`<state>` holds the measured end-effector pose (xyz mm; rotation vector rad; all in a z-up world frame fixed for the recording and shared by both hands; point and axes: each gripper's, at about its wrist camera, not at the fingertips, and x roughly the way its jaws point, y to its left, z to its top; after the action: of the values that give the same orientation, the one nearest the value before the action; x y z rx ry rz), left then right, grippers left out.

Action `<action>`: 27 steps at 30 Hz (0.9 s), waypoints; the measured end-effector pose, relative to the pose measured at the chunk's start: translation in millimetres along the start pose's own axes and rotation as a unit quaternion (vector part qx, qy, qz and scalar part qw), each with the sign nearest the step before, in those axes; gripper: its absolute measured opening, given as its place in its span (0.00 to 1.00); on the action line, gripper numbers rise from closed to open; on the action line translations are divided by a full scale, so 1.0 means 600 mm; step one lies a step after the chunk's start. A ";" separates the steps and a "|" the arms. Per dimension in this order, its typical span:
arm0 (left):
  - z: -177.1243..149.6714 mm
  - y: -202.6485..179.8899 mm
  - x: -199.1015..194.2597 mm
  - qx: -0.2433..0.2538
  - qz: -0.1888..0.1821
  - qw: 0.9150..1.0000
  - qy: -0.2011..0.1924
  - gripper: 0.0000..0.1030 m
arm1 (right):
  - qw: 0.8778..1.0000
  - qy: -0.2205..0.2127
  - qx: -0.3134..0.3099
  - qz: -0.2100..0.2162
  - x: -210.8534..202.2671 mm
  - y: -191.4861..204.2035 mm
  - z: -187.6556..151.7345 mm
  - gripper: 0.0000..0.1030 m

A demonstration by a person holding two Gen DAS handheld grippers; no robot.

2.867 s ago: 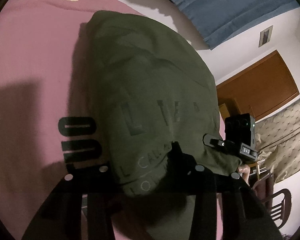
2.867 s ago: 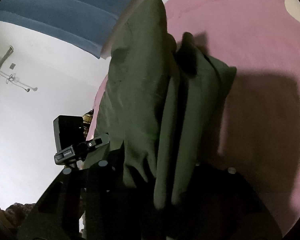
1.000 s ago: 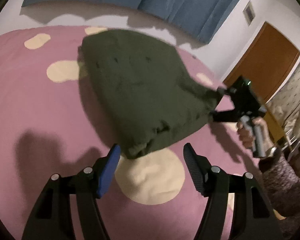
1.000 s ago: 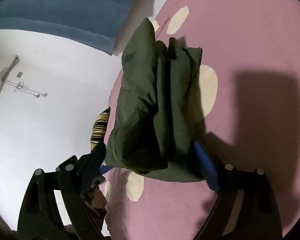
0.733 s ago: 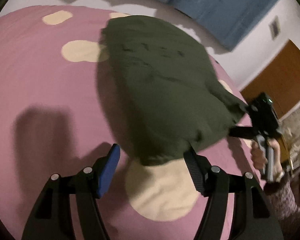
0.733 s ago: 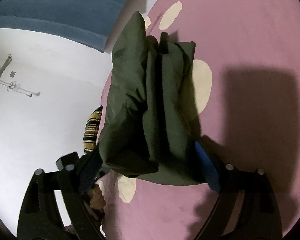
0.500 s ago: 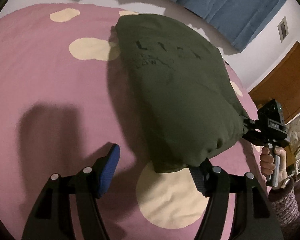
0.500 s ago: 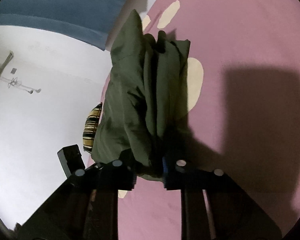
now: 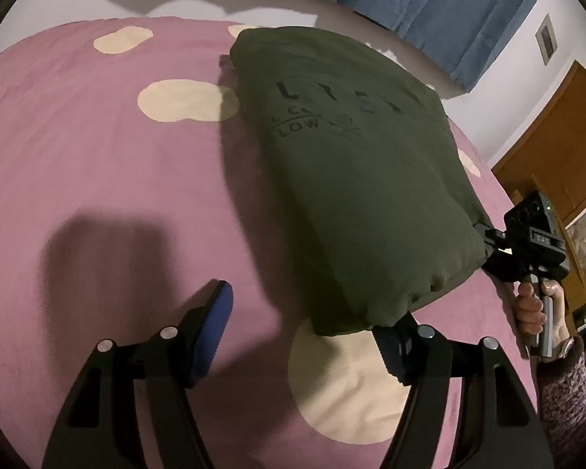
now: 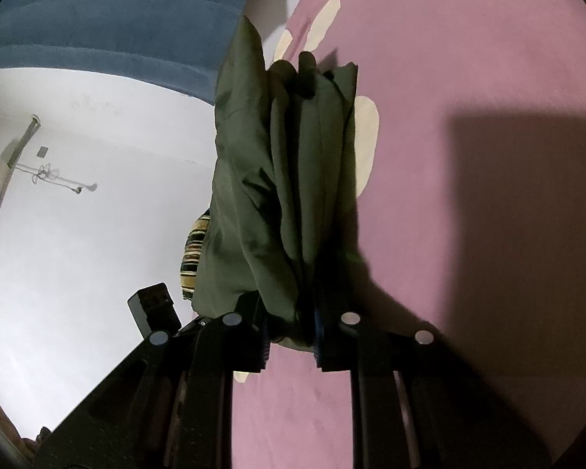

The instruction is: Fold small clothes

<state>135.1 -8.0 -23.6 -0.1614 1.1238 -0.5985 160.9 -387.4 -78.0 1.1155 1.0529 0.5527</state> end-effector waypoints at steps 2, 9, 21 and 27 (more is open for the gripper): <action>0.001 0.000 0.001 -0.001 -0.001 1.000 0.000 0.67 | 1.000 0.000 0.001 0.000 -0.001 0.000 0.001 0.15; 0.002 0.001 0.003 -0.003 -0.001 1.000 -0.001 0.67 | 1.000 -0.003 0.007 0.007 -0.001 -0.006 0.002 0.16; 0.002 0.001 0.002 -0.003 -0.002 1.000 -0.002 0.68 | 1.000 -0.017 0.017 0.010 -0.012 -0.005 -0.008 0.20; 0.001 0.000 0.003 -0.001 -0.004 1.000 -0.002 0.69 | 0.999 -0.036 0.032 0.011 -0.038 -0.009 -0.024 0.27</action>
<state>136.0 -8.9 -24.7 -0.1691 1.1197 -0.6027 137.7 -401.3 -75.0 1.1961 1.0032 0.4950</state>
